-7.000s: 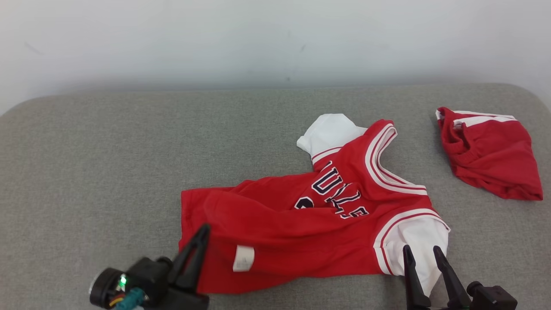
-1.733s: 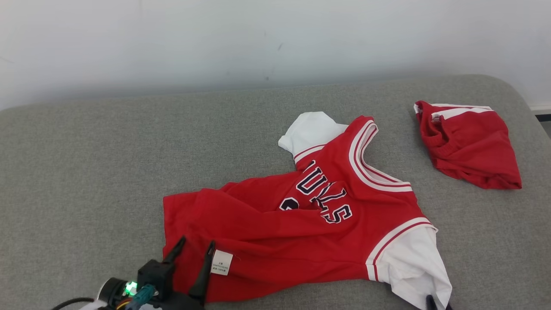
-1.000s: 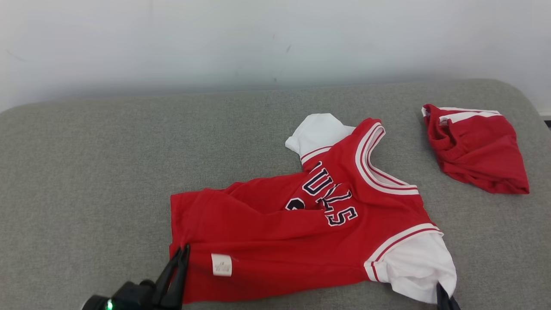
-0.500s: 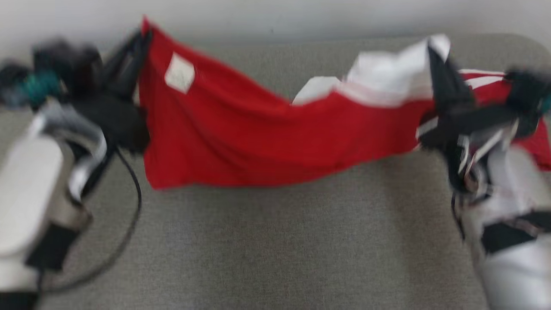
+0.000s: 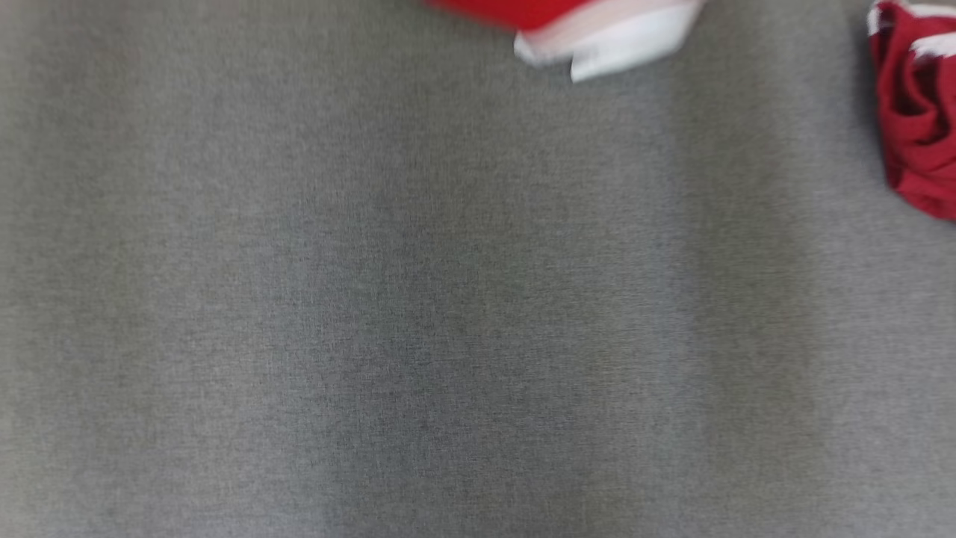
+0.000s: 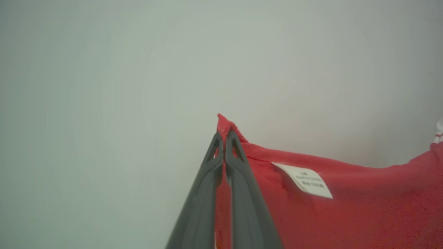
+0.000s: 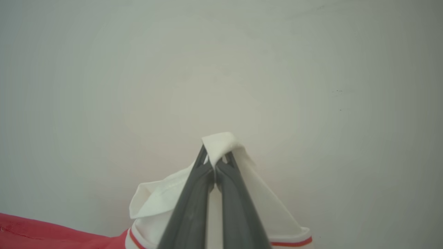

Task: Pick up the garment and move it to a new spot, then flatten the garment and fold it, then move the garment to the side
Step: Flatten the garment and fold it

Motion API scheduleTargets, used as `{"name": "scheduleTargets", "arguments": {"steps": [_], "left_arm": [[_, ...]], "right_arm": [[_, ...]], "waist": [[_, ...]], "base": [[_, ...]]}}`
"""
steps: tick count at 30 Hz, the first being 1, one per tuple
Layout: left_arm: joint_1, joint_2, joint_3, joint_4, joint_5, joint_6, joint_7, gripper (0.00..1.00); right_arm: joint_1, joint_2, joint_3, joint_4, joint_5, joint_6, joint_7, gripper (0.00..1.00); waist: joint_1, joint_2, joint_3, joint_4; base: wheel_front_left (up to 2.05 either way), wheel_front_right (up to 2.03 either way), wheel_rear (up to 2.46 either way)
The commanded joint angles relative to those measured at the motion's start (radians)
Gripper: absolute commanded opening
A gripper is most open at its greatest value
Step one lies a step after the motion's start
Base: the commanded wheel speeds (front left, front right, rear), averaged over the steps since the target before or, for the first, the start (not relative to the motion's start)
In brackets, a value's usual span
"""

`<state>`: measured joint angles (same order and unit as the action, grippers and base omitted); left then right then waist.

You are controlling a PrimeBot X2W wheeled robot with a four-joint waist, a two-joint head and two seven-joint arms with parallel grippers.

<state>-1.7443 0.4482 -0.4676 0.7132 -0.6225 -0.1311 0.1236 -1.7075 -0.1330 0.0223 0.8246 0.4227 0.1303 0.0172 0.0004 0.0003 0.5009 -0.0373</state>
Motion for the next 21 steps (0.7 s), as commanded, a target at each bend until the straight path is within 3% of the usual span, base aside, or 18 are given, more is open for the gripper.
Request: {"name": "scheduleTargets", "arguments": {"steps": [1, 12, 21], "left_arm": [[-0.031, -0.001, 0.000, 0.020, -0.004, 0.002, -0.017, 0.00], [-0.319, -0.044, -0.011, 0.260, -0.067, 0.002, -0.131, 0.00], [-0.290, -0.069, -0.108, 0.323, -0.115, 0.002, -0.167, 0.00]], "right_arm": [[-0.032, -0.002, 0.006, 0.021, -0.029, 0.001, -0.011, 0.00], [-0.363, -0.010, -0.028, 0.302, -0.162, 0.001, -0.119, 0.00], [-0.390, 0.026, 0.008, 0.411, -0.203, 0.001, -0.183, 0.00]], "waist": [[-0.0004, -0.0003, 0.054, 0.018], [-0.0004, -0.0003, 0.085, 0.028], [-0.0004, -0.0003, 0.083, 0.014]], "base": [[0.00, 0.00, 0.00], [0.00, 0.00, 0.00], [0.00, 0.00, 0.00]]}}
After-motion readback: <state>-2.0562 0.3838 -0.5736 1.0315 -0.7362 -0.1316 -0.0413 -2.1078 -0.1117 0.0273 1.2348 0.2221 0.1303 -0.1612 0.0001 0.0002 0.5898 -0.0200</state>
